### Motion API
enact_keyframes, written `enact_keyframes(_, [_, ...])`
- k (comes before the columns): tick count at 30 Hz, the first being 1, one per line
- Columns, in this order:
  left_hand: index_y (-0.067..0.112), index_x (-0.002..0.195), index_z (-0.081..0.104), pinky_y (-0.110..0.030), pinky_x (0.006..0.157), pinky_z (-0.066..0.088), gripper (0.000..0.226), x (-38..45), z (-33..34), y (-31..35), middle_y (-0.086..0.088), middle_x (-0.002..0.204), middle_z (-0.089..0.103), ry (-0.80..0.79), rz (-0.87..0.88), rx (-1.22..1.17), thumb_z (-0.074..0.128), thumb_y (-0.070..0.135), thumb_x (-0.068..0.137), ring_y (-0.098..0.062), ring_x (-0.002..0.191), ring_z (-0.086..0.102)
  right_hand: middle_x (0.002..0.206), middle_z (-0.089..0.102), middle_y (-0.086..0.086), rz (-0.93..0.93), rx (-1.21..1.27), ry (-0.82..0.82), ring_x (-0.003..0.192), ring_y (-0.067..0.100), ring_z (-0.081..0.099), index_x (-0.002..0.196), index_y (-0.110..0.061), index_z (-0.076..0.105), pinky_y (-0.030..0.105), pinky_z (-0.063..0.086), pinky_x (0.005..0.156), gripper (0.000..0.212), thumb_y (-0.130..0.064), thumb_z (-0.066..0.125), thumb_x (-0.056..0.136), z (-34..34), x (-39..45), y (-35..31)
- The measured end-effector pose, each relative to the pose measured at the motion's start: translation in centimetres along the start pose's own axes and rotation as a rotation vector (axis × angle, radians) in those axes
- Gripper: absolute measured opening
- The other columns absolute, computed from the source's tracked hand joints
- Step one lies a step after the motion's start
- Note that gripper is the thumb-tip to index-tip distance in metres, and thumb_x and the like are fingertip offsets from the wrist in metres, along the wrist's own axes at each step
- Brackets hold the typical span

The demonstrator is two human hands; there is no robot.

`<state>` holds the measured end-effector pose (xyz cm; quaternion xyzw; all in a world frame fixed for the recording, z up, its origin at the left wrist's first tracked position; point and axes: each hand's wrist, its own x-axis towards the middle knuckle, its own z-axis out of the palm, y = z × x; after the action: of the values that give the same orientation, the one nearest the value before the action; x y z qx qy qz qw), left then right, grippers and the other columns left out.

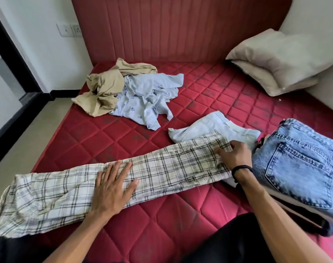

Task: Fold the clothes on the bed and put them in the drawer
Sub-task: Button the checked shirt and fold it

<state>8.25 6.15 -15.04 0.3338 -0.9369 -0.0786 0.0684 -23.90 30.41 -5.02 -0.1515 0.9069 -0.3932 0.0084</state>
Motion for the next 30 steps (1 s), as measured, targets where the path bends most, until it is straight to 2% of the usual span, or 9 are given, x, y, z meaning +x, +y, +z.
enact_keyframes(5, [0.046, 0.162, 0.011, -0.049, 0.127, 0.009, 0.079, 0.1, 0.1, -0.2, 0.002, 0.171, 0.014, 0.004, -0.005, -0.002, 0.012, 0.084, 0.093, -0.023, 0.158, 0.014, 0.072, 0.062, 0.006, -0.125, 0.160, 0.070, 0.065, 0.015, 0.052, 0.073, -0.008, 0.067, 0.020, 0.039, 0.055, 0.048, -0.051, 0.086, 0.076, -0.9, 0.5, -1.2])
enact_keyframes(7, [0.047, 0.161, 0.009, -0.049, 0.127, 0.008, 0.078, 0.0, 0.1, -0.1, 0.003, 0.171, 0.013, 0.002, -0.009, -0.004, 0.011, 0.084, 0.093, -0.023, 0.158, 0.013, 0.094, 0.064, 0.005, -0.207, 0.214, 0.101, 0.084, 0.013, 0.056, 0.089, -0.004, 0.073, 0.007, 0.039, 0.068, 0.052, -0.053, 0.086, 0.076, -1.3, 0.9, -1.9])
enact_keyframes(8, [0.048, 0.161, 0.008, -0.048, 0.127, 0.007, 0.077, 0.0, 0.1, 0.0, 0.003, 0.171, 0.011, 0.000, -0.012, -0.007, 0.011, 0.084, 0.093, -0.022, 0.158, 0.012, 0.102, 0.064, 0.004, -0.237, 0.241, 0.097, 0.092, 0.012, 0.057, 0.094, -0.006, 0.074, 0.010, 0.040, 0.075, 0.052, -0.052, 0.087, 0.076, -1.4, 1.2, -2.3])
enact_keyframes(9, [0.049, 0.161, 0.006, -0.048, 0.127, 0.005, 0.076, 0.1, 0.1, 0.1, 0.004, 0.172, 0.009, -0.004, -0.017, -0.011, 0.010, 0.084, 0.093, -0.021, 0.159, 0.010, 0.103, 0.063, 0.003, -0.226, 0.233, 0.092, 0.095, 0.014, 0.057, 0.095, -0.007, 0.073, 0.018, 0.043, 0.079, 0.049, -0.051, 0.087, 0.076, -1.6, 1.4, -2.8])
enact_keyframes(11, [0.050, 0.160, 0.006, -0.047, 0.128, 0.003, 0.075, 0.2, 0.0, 0.1, 0.006, 0.172, 0.007, -0.007, -0.022, -0.023, 0.007, 0.083, 0.093, -0.020, 0.159, 0.008, 0.093, 0.065, 0.008, -0.108, 0.199, 0.036, 0.086, 0.022, 0.059, 0.088, -0.010, 0.068, 0.032, 0.044, 0.067, 0.046, -0.051, 0.086, 0.077, -1.1, 1.9, -2.9])
enact_keyframes(13, [0.049, 0.160, 0.007, -0.047, 0.128, 0.004, 0.075, 0.3, 0.0, -0.1, 0.006, 0.171, 0.008, 0.001, -0.024, -0.024, 0.003, 0.083, 0.093, -0.019, 0.159, 0.008, 0.075, 0.069, 0.018, 0.039, 0.140, -0.011, 0.071, 0.034, 0.066, 0.077, -0.003, 0.068, 0.040, 0.050, 0.058, 0.049, -0.047, 0.089, 0.073, -0.1, 2.5, -1.6])
enact_keyframes(17, [0.048, 0.161, 0.009, -0.048, 0.128, 0.007, 0.075, 0.2, 0.3, 0.0, 0.005, 0.171, 0.010, 0.008, -0.028, -0.014, 0.003, 0.082, 0.094, -0.020, 0.158, 0.011, 0.063, 0.071, 0.009, 0.191, 0.069, -0.076, 0.059, 0.032, 0.071, 0.067, -0.004, 0.065, 0.049, 0.062, 0.060, 0.056, -0.055, 0.088, 0.061, 0.9, 2.9, 1.0])
enact_keyframes(23, [0.047, 0.161, 0.008, -0.047, 0.128, 0.004, 0.076, 0.1, 0.2, 0.0, 0.005, 0.171, 0.008, 0.004, -0.023, -0.008, 0.005, 0.083, 0.094, -0.020, 0.159, 0.009, 0.086, 0.074, 0.012, 0.271, 0.042, -0.199, 0.082, 0.032, 0.071, 0.087, -0.007, 0.070, 0.047, 0.062, 0.081, 0.050, -0.049, 0.091, 0.069, 1.2, 3.2, 1.3])
enact_keyframes(30, [0.047, 0.161, 0.008, -0.047, 0.127, 0.003, 0.077, 0.1, 0.2, 0.1, 0.004, 0.172, 0.009, 0.007, -0.019, -0.014, 0.006, 0.083, 0.093, -0.020, 0.159, 0.009, 0.092, 0.072, 0.011, 0.302, -0.022, -0.261, 0.087, 0.030, 0.070, 0.091, -0.005, 0.069, 0.029, 0.046, 0.063, 0.049, -0.042, 0.092, 0.069, 0.5, 2.7, 1.7])
